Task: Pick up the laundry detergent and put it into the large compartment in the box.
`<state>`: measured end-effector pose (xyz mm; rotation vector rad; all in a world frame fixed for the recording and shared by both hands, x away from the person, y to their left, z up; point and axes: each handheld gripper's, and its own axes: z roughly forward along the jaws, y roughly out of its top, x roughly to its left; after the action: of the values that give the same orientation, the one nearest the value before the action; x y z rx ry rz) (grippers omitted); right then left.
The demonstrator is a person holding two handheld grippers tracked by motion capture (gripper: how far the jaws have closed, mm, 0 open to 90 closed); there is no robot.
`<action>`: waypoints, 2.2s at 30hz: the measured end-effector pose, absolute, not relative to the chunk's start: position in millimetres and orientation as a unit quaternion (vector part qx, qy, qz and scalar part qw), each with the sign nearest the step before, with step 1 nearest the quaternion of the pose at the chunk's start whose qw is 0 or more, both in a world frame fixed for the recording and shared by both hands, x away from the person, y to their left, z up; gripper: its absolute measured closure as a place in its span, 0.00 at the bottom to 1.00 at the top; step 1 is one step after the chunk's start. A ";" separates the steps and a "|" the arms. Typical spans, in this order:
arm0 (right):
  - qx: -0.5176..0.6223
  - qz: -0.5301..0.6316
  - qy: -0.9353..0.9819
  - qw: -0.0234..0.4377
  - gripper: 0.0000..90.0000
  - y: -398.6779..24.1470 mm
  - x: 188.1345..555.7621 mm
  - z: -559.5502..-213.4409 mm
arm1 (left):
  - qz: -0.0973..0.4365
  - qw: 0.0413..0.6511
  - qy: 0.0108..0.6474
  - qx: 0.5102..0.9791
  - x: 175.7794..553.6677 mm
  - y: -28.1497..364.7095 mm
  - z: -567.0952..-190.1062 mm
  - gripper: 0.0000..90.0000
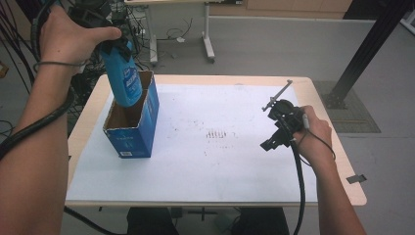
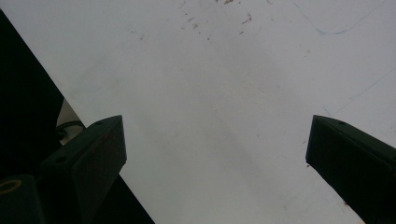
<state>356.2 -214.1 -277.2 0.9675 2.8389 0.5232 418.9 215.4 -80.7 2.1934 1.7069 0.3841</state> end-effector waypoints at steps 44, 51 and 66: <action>0.320 0.168 0.932 0.041 0.05 -210.4 358.5 -283.1 | 0.132 0.140 0.631 0.752 420.9 226.1 -153.9 0.42; 0.318 0.170 0.932 0.044 0.05 -210.1 359.5 -283.8 | 0.115 0.140 0.635 0.751 423.4 226.7 -174.4 0.42; 0.320 0.169 0.931 0.042 0.05 -214.2 358.8 -287.5 | 0.119 0.132 0.647 0.741 427.8 226.4 -207.7 0.42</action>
<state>358.8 -214.2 -287.5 0.9804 2.8487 0.5183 427.8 226.4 -207.7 2.1509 1.8784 0.3440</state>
